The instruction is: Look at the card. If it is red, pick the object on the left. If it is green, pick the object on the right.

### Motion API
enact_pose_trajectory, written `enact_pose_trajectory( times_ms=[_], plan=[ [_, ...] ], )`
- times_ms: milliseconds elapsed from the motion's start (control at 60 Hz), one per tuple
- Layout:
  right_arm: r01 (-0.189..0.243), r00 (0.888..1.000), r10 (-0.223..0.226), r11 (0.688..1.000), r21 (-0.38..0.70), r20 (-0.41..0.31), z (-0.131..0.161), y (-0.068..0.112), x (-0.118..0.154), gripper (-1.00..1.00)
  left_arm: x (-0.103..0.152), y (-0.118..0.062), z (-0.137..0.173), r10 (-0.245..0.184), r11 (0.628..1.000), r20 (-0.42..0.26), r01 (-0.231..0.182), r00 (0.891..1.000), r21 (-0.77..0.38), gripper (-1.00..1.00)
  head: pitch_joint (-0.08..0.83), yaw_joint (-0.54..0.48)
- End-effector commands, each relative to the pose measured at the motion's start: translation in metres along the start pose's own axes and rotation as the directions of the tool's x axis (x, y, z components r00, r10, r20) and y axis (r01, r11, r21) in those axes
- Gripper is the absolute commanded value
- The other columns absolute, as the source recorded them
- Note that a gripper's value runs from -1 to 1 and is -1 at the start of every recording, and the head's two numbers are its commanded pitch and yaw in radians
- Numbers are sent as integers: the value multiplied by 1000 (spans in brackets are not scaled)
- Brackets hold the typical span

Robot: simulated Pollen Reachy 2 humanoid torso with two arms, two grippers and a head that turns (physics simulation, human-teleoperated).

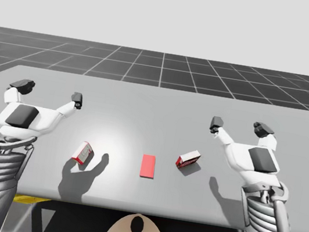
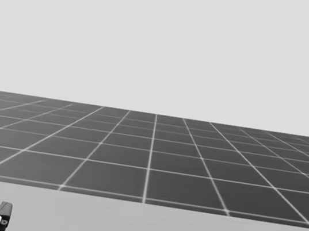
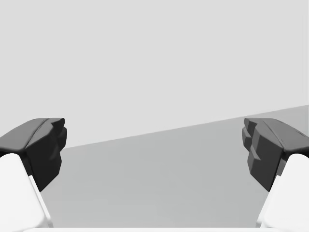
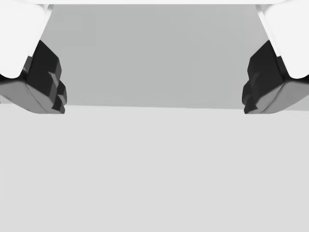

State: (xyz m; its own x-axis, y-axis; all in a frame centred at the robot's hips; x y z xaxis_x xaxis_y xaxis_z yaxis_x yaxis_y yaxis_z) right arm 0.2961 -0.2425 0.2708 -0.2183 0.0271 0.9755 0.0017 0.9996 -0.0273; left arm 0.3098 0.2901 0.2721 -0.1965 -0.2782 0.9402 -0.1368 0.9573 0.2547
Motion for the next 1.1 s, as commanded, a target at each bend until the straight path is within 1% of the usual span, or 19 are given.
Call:
enact_pose_trajectory(
  times_ms=[17, 100, 133, 200, 267, 283, 300, 333, 383, 450, 483, 550, 567, 650, 667, 750, 917, 1017, 1100],
  plan=[
    [46, 999, -46, 998, -46, -13, 1, 3, 0, -1000, 0, 0, 0, -3, 1000, -1, 3, 1000, 0, -1000, -20, 8],
    [61, 998, -61, 998, -15, -2, 1, 3, 2, -1000, 0, 1, 0, 0, 1000, -1, 0, 1000, 1, -1000, -11, 9],
    [60, 998, -60, 998, -24, -1, 1, 4, 3, -1000, 0, 1, 0, 0, 1000, 0, 0, 1000, 1, -1000, -6, 9],
    [50, 999, -50, 999, -7, -6, 1, 4, 3, -1000, 0, 1, 0, 0, 1000, 0, 0, 1000, 1, -1000, 18, 10],
    [31, 1000, -31, 999, -25, -1, 1, 4, 3, -1000, 0, 1, 0, 0, 1000, 0, 0, 1000, 1, -1000, 52, 10],
    [21, 1000, -21, 999, -34, -3, 0, 4, 2, -1000, 0, 1, 0, 0, 1000, 0, 0, 1000, 1, -1000, 60, 10],
    [0, 1000, 0, 999, -43, -12, 0, 5, 3, -1000, 0, 1, 0, 0, 1000, 0, 0, 1000, 1, -1000, 77, 9],
    [9, 1000, -10, 999, -42, -11, 0, 4, 3, -1000, 0, 1, 0, 0, 1000, 0, 0, 1000, 1, -1000, 103, 9],
    [9, 1000, -10, 999, -47, -15, 0, 5, 3, -1000, 0, 0, 0, -2, 1000, -1, 2, 1000, 1, -1000, 128, 7],
    [-9, 1000, 8, 999, -49, -5, 1, 7, 3, -1000, 0, 0, 0, -6, 1000, -1, 6, 1000, 1, -1000, 196, 10],
    [-6, 1000, 6, 999, -42, -7, 1, 7, 3, -1000, 0, 0, 0, -7, 1000, 0, 7, 1000, 1, -1000, 218, 12],
    [-14, 1000, 14, 999, -44, -1, 1, 8, 2, -1000, 0, 0, 0, -11, 1000, 1, 11, 1000, 1, -1000, 289, 20],
    [-17, 1000, 17, 999, -42, 0, 1, 8, 1, -1000, 0, 0, 0, -11, 1000, 2, 11, 1000, 1, -1000, 322, 24],
    [-20, 1000, 20, 999, -44, -2, 1, 8, 1, -1000, 1, 0, 0, -13, 1000, 3, 13, 1000, 1, -1000, 378, 28],
    [-22, 1000, 22, 999, -43, -3, 0, 8, 1, -1000, 1, 0, -1, -14, 1000, 3, 14, 1000, 1, -1000, 408, 31],
    [-28, 1000, 28, 999, -44, -5, 0, 8, 0, -1000, 1, 0, 0, -18, 1000, 4, 18, 1000, 0, -1000, 481, 33],
    [-32, 999, 32, 999, -42, -3, 1, 7, 1, -1000, 2, 0, 0, -17, 1000, 7, 17, 1000, 0, -1000, 583, 34],
    [-33, 999, 34, 998, -44, 0, 1, 6, 2, -1000, 2, 0, 0, -17, 1000, 7, 17, 1000, 1, -1000, 657, 21],
    [-34, 999, 34, 998, -43, 1, 1, 6, 2, -1000, 2, 0, 0, -17, 1000, 7, 17, 1000, 1, -1000, 701, 6]
  ],
)
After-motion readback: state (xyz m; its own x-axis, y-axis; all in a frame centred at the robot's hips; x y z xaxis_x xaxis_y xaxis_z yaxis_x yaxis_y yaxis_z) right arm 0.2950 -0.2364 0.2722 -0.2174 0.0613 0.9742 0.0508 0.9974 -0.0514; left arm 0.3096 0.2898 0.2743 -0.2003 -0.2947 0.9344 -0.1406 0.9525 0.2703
